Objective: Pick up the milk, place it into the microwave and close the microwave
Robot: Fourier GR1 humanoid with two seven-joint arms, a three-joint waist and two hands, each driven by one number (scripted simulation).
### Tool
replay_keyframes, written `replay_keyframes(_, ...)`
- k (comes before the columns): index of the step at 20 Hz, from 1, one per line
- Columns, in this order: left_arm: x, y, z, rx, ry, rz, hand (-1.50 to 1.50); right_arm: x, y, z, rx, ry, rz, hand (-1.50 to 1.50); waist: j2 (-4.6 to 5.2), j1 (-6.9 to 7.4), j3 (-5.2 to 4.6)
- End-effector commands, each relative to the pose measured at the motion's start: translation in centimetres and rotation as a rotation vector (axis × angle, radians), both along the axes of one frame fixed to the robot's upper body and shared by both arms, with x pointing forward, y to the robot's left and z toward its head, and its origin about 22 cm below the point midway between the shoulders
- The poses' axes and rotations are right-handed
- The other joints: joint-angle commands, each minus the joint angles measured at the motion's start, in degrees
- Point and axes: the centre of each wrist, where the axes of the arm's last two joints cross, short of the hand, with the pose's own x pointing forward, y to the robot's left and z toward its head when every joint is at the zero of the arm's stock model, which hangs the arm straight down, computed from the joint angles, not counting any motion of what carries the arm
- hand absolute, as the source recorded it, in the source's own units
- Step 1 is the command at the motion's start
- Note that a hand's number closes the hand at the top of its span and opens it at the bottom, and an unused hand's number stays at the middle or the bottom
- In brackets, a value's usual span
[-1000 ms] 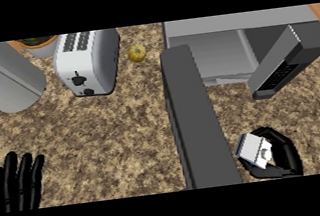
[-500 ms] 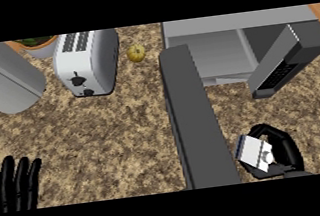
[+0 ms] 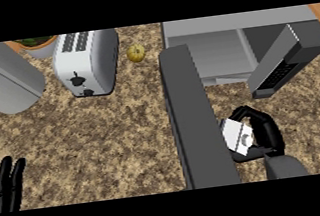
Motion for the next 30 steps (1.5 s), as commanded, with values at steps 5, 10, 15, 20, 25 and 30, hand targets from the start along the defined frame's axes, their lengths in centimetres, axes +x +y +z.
replay_keyframes(5, 0.0, 0.6, -1.0, 0.000, 0.015, -0.004, -1.50, 6.1, 5.5, 4.3, -0.133, 0.008, -0.083, 1.50, 0.13, 0.59, 0.03)
replay_keyframes(10, 0.7, 1.1, -1.3, 0.009, 0.009, -0.012, -1.50, 10.8, 5.6, 7.8, -0.225, 0.054, -0.164, 1.50, 0.29, 0.82, 0.03)
replay_keyframes(15, 2.0, 1.4, -2.2, 0.000, -0.005, -0.025, -1.50, 13.8, 5.1, 8.2, -0.300, 0.068, -0.207, 1.50, 0.91, 1.87, 0.09)
replay_keyframes(20, 0.4, 1.1, -1.9, 0.004, -0.012, -0.053, -1.50, 15.1, 0.9, 9.3, -0.349, 0.087, -0.312, 1.50, 1.20, 3.10, 0.13)
replay_keyframes(25, 0.4, 0.9, -1.6, -0.003, -0.006, -0.085, -1.50, 16.5, 0.5, 11.2, -0.384, 0.089, -0.496, 1.50, 2.07, 5.27, 0.22)
replay_keyframes(30, 1.1, 0.4, -1.4, 0.028, -0.001, -0.072, -1.50, 17.4, 0.5, 12.8, -0.530, -0.069, -0.629, 1.50, 2.74, 5.98, 0.32)
